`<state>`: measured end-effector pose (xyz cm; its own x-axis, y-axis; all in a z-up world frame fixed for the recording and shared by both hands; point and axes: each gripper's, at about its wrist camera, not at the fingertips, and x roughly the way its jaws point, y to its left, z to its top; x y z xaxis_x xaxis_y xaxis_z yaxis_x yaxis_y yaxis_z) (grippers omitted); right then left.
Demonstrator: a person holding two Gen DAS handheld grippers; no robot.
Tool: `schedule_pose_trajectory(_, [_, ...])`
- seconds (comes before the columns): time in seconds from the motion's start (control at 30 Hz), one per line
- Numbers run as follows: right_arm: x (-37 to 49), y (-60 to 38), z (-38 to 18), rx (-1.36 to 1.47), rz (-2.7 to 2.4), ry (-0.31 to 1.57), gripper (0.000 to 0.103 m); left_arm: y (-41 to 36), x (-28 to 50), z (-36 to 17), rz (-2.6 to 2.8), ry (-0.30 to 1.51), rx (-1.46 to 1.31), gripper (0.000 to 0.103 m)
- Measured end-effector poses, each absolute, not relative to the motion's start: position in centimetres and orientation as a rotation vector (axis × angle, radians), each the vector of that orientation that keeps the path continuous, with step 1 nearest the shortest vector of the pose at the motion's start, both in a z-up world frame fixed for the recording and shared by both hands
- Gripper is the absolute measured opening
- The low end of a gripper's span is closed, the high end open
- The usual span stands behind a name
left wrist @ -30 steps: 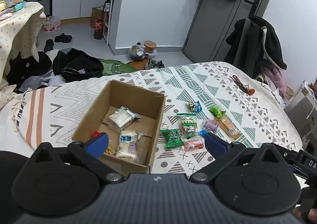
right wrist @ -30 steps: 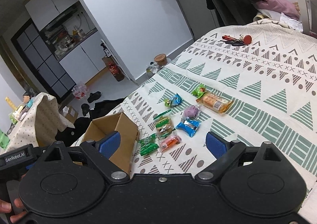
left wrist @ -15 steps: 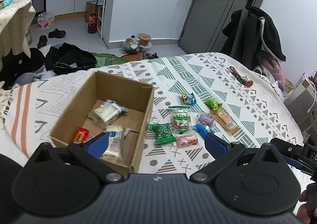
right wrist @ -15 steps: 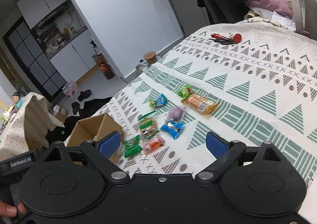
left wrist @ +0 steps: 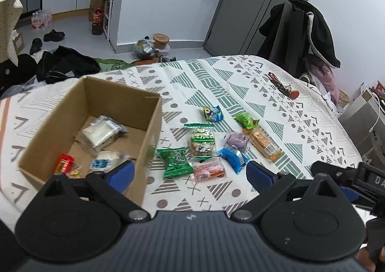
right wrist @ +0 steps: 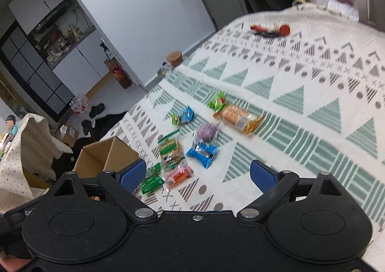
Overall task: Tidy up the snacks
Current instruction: 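Grasp the green snack pack with the left tool while the right tool grasps the small orange candy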
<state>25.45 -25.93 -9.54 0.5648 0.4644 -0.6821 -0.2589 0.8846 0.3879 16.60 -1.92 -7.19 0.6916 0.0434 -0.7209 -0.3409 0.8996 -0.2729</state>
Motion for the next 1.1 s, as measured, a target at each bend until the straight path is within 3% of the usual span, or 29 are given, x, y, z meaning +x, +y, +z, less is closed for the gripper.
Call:
schedule_pose_trajectory(0.1, [26.2,-25.3,-10.3,0.250,0.432,0.891,0.091,-2.5,17.7,-8.2,0.209,0.797,-0.420,0.092])
schedule_pose_trajectory(0.2, [27.4,-25.1,-11.2,0.262,0.430,0.921,0.085,-3.0,18.8,-9.3,0.195,0.805,-0.425,0.090])
schedule_pose_trajectory(0.57, [31.1,-22.7,-14.4,0.219,0.487,0.997,0.061,-3.2,22.0,-14.0,0.242,0.863,-0.453,0.066])
schedule_pose_trajectory(0.73, [32.1,-21.5,-15.5,0.212,0.508,1.027,0.057,-2.6,23.0,-15.3,0.287,0.850,-0.474,0.056])
schedule_pose_trajectory(0.83, [32.3,-20.7,-16.4,0.232,0.542,1.065,0.050,-2.3,23.4,-15.8,0.316,0.841,-0.478,0.055])
schedule_pose_trajectory(1.1, [32.9,-20.3,-18.2,0.328,0.573,1.158,0.047,-1.3,24.2,-17.7,0.397,0.847,-0.481,0.055])
